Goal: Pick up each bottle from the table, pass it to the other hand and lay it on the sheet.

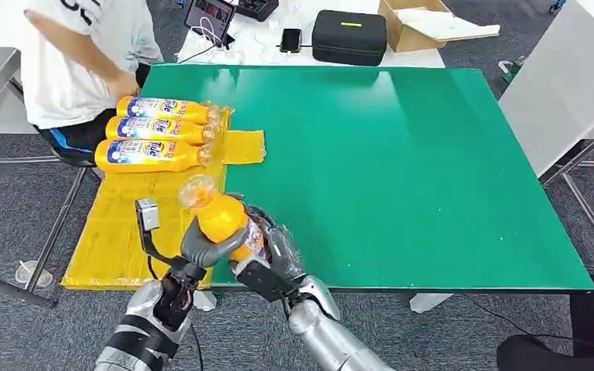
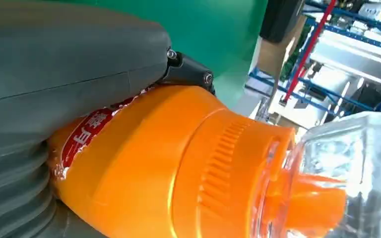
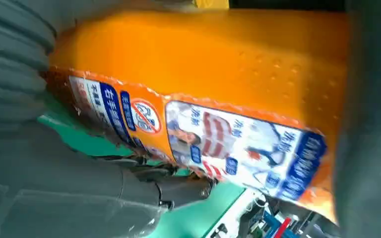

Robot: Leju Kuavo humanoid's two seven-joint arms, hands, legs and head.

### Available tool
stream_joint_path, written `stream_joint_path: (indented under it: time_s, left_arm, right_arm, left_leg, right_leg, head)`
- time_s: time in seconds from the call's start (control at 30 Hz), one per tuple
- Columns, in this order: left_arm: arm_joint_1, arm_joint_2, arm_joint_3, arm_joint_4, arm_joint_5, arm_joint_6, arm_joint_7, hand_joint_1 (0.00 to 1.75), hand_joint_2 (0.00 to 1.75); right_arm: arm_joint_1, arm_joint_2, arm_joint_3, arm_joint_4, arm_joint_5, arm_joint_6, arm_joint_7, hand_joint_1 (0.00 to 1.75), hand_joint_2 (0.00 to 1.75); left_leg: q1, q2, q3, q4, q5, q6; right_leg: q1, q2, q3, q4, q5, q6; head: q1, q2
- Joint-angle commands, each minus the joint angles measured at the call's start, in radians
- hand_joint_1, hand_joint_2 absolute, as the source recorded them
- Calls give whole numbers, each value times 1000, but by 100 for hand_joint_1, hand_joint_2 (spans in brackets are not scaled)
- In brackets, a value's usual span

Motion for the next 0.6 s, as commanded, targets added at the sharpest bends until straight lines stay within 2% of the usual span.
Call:
stream_joint_path:
  time_s: [0.03, 0.17, 0.33, 0.43, 0.47, 0.5, 0.53, 0.57, 0.6]
  left_arm:
    - [-80, 6, 107, -33, -102, 161, -51, 175, 175]
    - [-81, 6, 117, -35, -125, 181, -66, 175, 175]
    - [-149, 27, 223, -45, -308, 427, -161, 175, 175]
    - [-194, 52, 259, -20, -501, 638, -209, 175, 175]
    - [-207, 63, 264, -10, -544, 666, -209, 175, 175]
    - [-211, 95, 211, -8, -715, 839, -209, 175, 175]
    - [-231, 117, 190, 50, -820, 919, -209, 175, 175]
    - [-239, 127, 178, 78, -875, 965, -209, 175, 175]
    - [-241, 153, 139, 102, -973, 1043, -198, 175, 175]
  right_arm:
    - [-5, -40, 13, -159, -26, 26, 33, 0, 0]
    - [1, -43, 15, -175, -29, 26, 36, 0, 0]
    - [66, -81, 32, -397, -93, 74, 28, 0, 0]
    - [120, -99, 38, -537, -141, 73, 3, 0, 0]
    - [140, -104, 42, -588, -151, 60, -7, 0, 0]
    - [151, -103, 42, -624, -175, 39, -34, 0, 0]
    - [162, -101, 41, -661, -197, 7, -52, 0, 0]
    - [163, -104, 47, -678, -204, 3, -53, 0, 0]
    - [162, -103, 48, -693, -210, -4, -52, 0, 0]
  left_leg:
    - [0, 1, 5, 2, -2, 2]
    - [0, 1, 4, 0, -1, 1]
    - [0, 0, 4, 1, -1, 1]
    - [0, 1, 4, 1, -1, 1]
    - [0, 0, 2, 1, 0, 1]
    - [0, 0, 4, 1, -1, 1]
    - [0, 0, 2, 0, 0, 1]
    - [0, 1, 8, 1, -3, 2]
    - [0, 2, 2, 0, 0, 0]
  right_leg:
    - [1, -1, 5, 1, -2, -1]
    - [0, -1, 4, 0, -1, -1]
    - [1, -2, 4, 1, -2, -1]
    - [1, -2, 5, 1, -2, -1]
    - [1, -3, 3, 1, -1, -1]
    - [1, -3, 5, 1, -2, -1]
    - [1, -2, 2, 0, -1, -1]
    - [1, -2, 8, 1, -3, -2]
    - [0, 0, 2, 0, -1, -1]
  head:
    - [1, 0]
    - [0, 0]
    - [0, 0]
    - [0, 0]
    - [1, 0]
    - [0, 0]
    - [1, 0]
    - [0, 0]
    - [0, 0]
